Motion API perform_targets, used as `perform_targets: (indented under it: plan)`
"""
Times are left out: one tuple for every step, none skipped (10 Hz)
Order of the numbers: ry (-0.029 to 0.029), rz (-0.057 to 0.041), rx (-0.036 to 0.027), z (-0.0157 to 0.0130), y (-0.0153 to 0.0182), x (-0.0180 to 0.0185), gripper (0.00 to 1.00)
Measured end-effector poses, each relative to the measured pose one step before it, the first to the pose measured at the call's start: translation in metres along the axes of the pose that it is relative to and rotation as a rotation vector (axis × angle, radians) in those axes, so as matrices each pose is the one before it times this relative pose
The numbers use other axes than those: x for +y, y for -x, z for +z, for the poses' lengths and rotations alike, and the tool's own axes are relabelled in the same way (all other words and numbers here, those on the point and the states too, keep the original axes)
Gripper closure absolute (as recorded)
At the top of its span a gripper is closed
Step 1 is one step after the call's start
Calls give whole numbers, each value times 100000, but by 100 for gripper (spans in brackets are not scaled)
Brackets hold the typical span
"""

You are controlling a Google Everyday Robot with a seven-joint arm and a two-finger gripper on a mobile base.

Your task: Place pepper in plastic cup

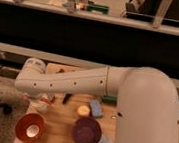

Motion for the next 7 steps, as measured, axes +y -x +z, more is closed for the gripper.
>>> perform_targets:
  plan:
    - [-207,-315,-352,-73,-150,-46,20]
    - [-173,-112,-209,-74,-131,-84,20]
    - [-10,-254,-253,-34,-153,-50,20]
    - [296,-719,-483,29,11,42,20]
    - [1302,-365,-542,96,-81,123,20]
    - [176,306,-229,-63,-145,-49,20]
    - [254,27,-351,11,2,35,20]
